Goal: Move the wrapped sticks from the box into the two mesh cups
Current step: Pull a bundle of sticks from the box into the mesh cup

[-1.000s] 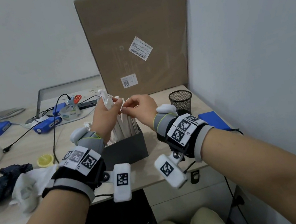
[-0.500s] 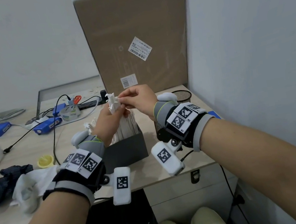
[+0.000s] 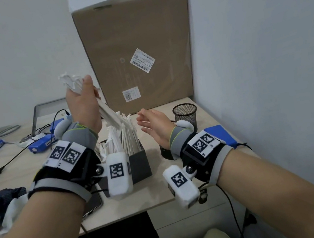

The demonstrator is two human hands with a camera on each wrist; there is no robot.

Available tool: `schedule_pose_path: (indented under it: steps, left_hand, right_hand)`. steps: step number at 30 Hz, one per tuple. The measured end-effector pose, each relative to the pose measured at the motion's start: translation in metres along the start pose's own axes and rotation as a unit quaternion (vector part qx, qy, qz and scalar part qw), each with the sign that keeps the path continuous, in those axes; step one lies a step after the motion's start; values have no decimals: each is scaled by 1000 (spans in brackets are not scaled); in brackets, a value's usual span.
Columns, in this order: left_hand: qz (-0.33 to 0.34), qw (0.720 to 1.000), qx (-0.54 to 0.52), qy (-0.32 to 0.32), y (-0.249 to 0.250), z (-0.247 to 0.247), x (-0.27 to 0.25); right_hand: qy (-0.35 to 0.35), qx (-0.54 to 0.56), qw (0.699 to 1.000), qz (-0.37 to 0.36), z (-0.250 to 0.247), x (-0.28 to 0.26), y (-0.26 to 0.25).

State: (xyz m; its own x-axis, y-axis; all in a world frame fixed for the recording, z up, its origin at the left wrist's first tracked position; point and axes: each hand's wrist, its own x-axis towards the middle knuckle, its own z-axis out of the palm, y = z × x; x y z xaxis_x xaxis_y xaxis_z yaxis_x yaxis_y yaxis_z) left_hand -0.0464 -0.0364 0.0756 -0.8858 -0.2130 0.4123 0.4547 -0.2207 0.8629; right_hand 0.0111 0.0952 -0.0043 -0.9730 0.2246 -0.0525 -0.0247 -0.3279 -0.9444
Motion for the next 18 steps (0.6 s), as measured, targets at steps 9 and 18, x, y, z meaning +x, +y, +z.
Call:
schedule_pose_path:
  steps: [9,18]
  left_hand:
    - [7,1000,-16,21,-7,15,2]
    - [-60,985,-162,22,6,18,-1]
  right_hand:
    - [-27,41,997,61,10,-4,4]
    - [-26,182,982,45,20,3,-10]
